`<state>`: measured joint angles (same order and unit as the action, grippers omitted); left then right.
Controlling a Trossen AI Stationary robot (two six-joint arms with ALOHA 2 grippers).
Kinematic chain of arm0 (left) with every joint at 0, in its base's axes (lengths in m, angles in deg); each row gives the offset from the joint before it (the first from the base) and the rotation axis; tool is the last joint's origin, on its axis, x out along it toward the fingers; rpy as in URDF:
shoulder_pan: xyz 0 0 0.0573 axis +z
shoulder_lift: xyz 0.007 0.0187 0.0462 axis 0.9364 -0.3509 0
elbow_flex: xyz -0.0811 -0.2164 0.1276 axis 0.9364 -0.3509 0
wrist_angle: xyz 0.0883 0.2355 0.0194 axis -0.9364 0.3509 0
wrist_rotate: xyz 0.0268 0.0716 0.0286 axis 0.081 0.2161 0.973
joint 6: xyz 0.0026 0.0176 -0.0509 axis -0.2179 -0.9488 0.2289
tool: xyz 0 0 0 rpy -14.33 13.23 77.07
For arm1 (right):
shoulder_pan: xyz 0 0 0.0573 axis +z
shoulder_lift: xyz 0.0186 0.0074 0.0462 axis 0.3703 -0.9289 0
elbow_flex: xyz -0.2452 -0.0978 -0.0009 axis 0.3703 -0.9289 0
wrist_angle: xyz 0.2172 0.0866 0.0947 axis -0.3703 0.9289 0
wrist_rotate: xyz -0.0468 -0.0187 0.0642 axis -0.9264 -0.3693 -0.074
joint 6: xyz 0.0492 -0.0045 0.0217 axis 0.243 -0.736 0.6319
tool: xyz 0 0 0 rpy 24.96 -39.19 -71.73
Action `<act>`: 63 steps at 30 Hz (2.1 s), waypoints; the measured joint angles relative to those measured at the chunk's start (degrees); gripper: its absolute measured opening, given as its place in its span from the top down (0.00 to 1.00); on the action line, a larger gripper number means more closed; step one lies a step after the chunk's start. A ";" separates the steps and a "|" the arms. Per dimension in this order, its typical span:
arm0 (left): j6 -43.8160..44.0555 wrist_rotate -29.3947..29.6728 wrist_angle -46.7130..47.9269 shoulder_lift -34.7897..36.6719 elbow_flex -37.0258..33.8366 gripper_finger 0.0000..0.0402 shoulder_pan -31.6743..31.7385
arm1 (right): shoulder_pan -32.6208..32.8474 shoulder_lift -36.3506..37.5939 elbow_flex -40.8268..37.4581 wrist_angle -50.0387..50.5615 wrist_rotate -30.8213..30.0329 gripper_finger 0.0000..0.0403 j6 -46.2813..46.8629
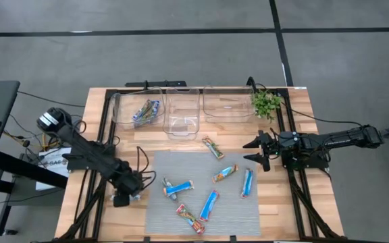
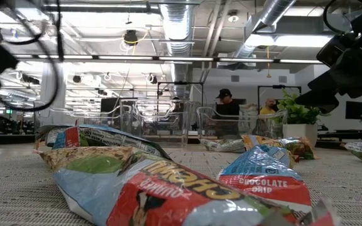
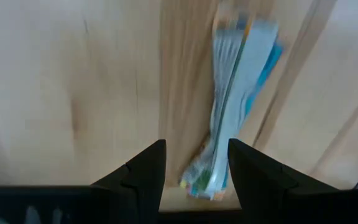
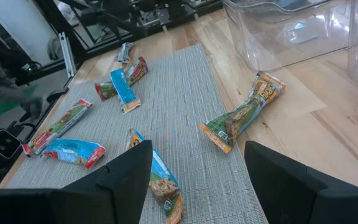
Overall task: Pick and place Granola Bars by type
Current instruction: Put the yellow granola bar into the center transparent bin
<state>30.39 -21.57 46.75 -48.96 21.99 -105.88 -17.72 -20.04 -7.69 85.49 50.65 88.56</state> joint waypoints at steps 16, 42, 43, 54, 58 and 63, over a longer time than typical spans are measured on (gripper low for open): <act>4.74 9.08 -6.94 2.87 -3.48 0.58 -9.85 | 0.01 0.00 0.00 -0.01 0.00 0.38 0.00; 4.98 9.57 -17.92 -0.81 -8.59 0.39 -10.77 | 0.01 0.00 -0.02 -0.07 0.00 0.38 0.00; 4.97 9.69 -17.84 -0.83 -8.62 0.40 -10.77 | 0.00 0.00 -0.01 -0.05 0.00 0.38 0.00; 4.32 11.48 -17.10 -0.77 -8.76 0.66 -9.96 | 0.02 0.00 -0.02 -0.11 0.00 0.38 0.00; 3.75 11.75 -17.13 -0.76 -8.82 0.74 -9.59 | 0.02 0.00 -0.02 -0.12 0.00 0.38 0.00; 3.69 14.12 -17.08 -0.54 -8.22 0.80 -9.48 | 0.02 0.00 -0.02 -0.13 0.00 0.38 0.00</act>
<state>34.08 -7.44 29.67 -49.50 13.76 -115.36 -17.70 -20.04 -7.71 85.36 50.65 88.56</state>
